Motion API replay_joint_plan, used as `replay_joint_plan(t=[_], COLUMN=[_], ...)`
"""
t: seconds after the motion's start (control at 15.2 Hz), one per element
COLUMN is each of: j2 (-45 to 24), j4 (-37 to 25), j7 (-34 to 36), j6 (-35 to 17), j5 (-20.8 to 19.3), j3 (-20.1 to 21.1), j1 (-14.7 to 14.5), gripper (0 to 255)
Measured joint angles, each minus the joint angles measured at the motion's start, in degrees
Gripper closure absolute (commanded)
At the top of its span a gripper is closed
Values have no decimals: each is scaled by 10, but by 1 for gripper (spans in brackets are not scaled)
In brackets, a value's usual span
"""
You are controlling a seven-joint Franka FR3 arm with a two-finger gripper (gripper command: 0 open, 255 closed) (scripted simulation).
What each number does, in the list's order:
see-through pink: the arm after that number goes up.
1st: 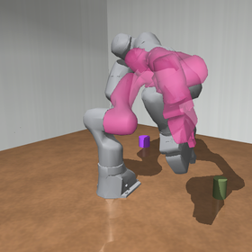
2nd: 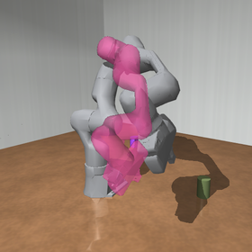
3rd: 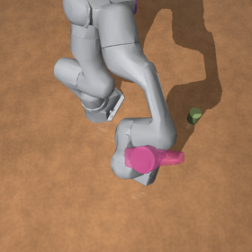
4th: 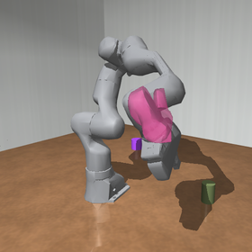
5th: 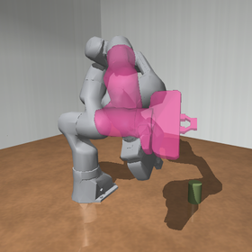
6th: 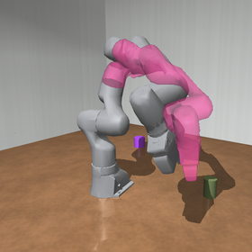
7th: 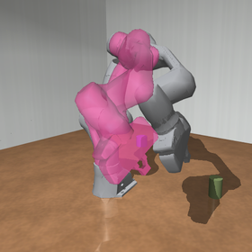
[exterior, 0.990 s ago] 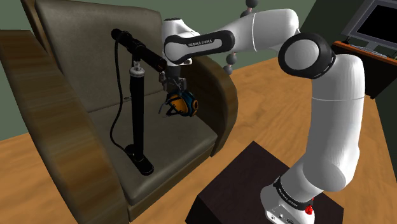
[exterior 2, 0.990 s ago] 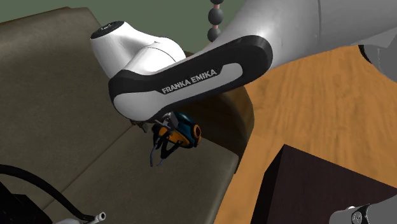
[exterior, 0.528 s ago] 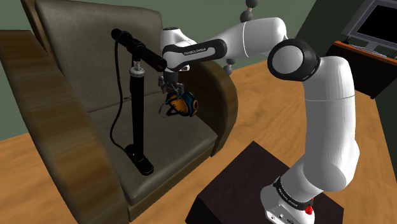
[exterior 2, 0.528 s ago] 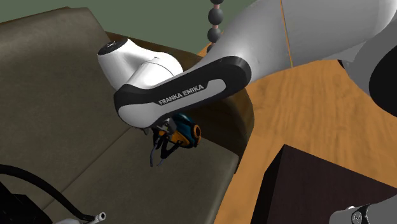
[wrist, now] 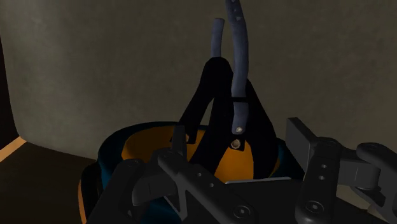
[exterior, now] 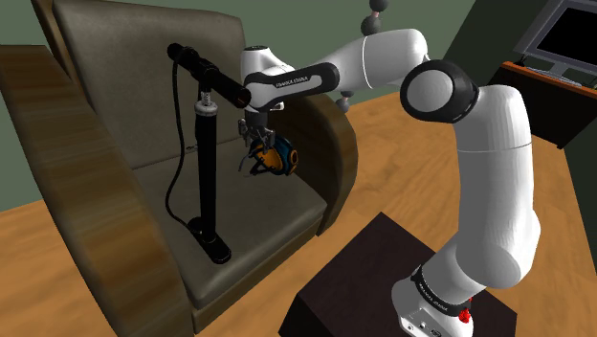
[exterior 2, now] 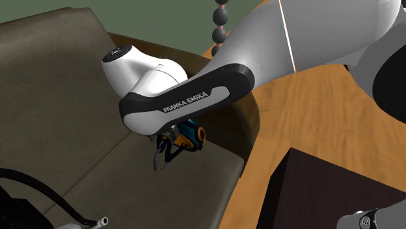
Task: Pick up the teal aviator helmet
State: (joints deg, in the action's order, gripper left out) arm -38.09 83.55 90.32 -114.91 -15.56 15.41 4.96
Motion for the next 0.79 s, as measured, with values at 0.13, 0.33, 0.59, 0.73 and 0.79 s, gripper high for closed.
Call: replay_joint_plan(t=[0.13,0.33,0.59,0.73,0.79], j2=[0,0,10,17,18], j4=[0,0,-4,-8,-13], j7=[0,0,-3,-5,-6], j6=[0,0,16,27,32], j5=[0,0,3,5,6], j3=[0,0,2,3,3], j1=[0,0,1,2,2], gripper=[255,255,255,255,255])
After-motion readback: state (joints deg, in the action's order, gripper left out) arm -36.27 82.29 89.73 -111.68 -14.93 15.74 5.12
